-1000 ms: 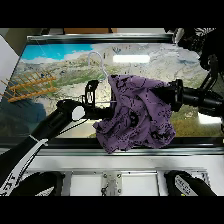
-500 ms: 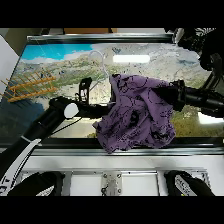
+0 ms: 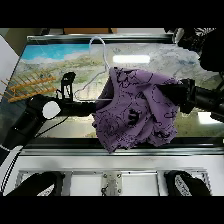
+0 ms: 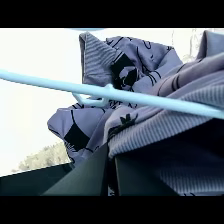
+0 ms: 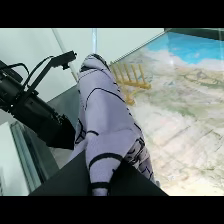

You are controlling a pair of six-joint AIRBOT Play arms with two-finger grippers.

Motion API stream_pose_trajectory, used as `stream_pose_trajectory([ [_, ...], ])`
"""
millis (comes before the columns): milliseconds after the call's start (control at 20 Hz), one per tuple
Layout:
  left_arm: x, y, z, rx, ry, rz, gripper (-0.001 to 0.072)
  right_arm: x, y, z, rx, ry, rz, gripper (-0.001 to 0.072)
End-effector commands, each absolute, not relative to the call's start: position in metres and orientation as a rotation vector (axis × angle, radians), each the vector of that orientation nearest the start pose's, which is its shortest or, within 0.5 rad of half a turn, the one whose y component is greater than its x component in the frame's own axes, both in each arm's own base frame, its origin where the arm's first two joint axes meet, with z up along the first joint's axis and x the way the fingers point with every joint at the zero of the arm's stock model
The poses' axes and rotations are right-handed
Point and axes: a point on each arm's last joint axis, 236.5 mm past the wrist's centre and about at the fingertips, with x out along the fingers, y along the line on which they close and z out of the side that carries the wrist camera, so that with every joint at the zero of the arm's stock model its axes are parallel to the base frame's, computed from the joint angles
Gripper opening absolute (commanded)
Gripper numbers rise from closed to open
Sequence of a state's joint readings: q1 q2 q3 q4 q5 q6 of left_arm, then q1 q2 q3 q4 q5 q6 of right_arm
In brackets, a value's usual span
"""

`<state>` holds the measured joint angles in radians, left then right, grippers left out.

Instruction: Fold the clothes and pants, and hang the long-sleeved shirts on hangers.

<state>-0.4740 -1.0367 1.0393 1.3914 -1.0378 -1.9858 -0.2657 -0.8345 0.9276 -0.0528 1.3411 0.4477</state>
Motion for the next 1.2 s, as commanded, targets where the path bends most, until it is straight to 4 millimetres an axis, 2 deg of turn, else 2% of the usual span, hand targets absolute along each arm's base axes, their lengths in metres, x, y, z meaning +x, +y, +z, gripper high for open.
stream_pose_trajectory([
  [0,0.317,-0.205,0.059,-0.285,1.16,-0.291,0.0018,0.303,0.157,0.289,0.348,0.198,0.998,0.0016],
  [150,0.324,-0.205,0.059,-0.291,1.138,-0.288,0.0018,0.3,0.163,0.295,0.386,0.195,1.014,0.0017],
  [400,0.334,-0.19,0.06,-0.302,1.126,-0.257,0.0018,0.3,0.164,0.299,0.434,0.205,1.015,0.0017],
  [750,0.349,-0.151,0.058,-0.333,1.12,-0.174,0.0018,0.29,0.169,0.294,0.44,0.246,1.057,0.0017],
  [950,0.349,-0.144,0.056,-0.317,1.128,-0.167,0.0018,0.292,0.168,0.278,0.391,0.297,1.033,0.0017],
  [1150,0.351,-0.13,0.054,-0.32,1.135,-0.142,0.0018,0.287,0.168,0.259,0.263,0.321,1.04,0.0016],
])
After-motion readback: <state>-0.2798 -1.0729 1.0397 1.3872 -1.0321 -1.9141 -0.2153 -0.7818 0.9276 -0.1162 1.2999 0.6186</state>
